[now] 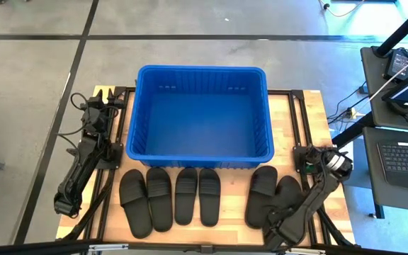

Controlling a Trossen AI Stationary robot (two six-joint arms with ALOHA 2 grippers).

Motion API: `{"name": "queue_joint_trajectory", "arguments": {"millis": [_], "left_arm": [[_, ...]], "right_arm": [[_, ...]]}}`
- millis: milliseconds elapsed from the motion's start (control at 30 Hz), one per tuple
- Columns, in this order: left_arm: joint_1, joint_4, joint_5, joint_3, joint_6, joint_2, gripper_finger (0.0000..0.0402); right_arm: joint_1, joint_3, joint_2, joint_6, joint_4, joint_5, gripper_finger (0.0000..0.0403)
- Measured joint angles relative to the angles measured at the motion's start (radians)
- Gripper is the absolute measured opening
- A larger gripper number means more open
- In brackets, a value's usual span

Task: Pick and place slides into bin
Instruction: Put the black slides into the blue organizer bin

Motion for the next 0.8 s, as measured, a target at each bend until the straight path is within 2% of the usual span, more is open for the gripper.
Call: {"name": "queue_joint_trajectory", "arguments": {"millis": [200,433,800], "left_arm": [[0.000,0.000,0.000,0.000,0.000,0.000,0.0182],[0.000,0.000,0.000,0.000,0.000,0.000,0.0182],[0.000,0.000,0.000,0.000,0.000,0.000,0.0182]], "right_arm": [[0.009,-0.096,0.002,-0.006,0.006,0.069,0.0385],[0.008,-0.175,0.002,-0.028,0.007,0.085,0.0385],[0.008,-0.188,0.002,-0.020,0.073,0.120,0.0385]]}}
